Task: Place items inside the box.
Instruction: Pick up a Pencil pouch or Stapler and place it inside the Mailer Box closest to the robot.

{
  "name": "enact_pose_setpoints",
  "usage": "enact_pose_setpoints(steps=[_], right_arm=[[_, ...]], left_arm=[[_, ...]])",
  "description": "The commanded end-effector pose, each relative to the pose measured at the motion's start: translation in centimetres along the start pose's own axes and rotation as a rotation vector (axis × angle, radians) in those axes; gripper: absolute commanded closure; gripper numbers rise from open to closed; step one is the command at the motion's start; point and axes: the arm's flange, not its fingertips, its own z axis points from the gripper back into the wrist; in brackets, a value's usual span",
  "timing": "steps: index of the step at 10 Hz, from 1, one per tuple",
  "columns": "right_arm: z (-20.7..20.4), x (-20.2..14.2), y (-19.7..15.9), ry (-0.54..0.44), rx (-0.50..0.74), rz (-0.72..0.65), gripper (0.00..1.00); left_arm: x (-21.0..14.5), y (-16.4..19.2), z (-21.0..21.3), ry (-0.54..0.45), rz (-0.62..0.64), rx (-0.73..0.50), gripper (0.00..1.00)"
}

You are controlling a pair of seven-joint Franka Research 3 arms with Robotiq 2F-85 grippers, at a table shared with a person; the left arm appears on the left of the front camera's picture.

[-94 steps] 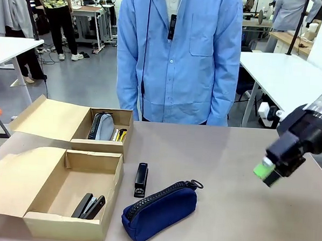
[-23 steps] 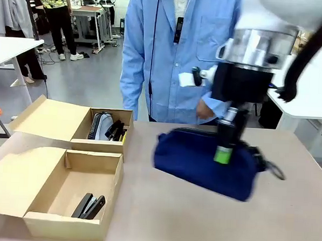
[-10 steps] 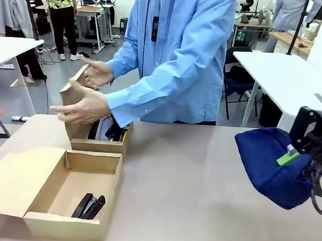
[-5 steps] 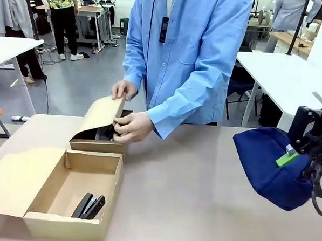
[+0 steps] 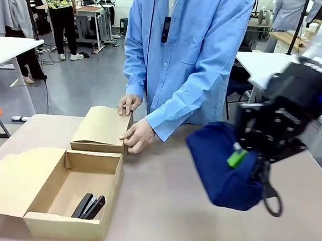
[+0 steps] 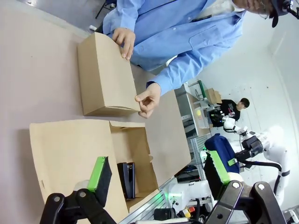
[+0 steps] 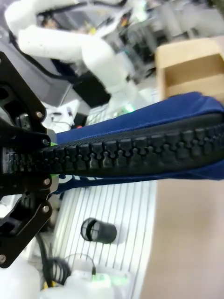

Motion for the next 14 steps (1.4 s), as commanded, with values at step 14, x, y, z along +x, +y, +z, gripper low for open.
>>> enact_pose_setpoints(steps=[14], right_arm=[[-19.4, 3.2, 26.4, -0.169, -0.173, -0.042, 0.92]], left_arm=[[-0.1, -0.1, -0.1, -0.011, -0.018, -0.019, 0.0]])
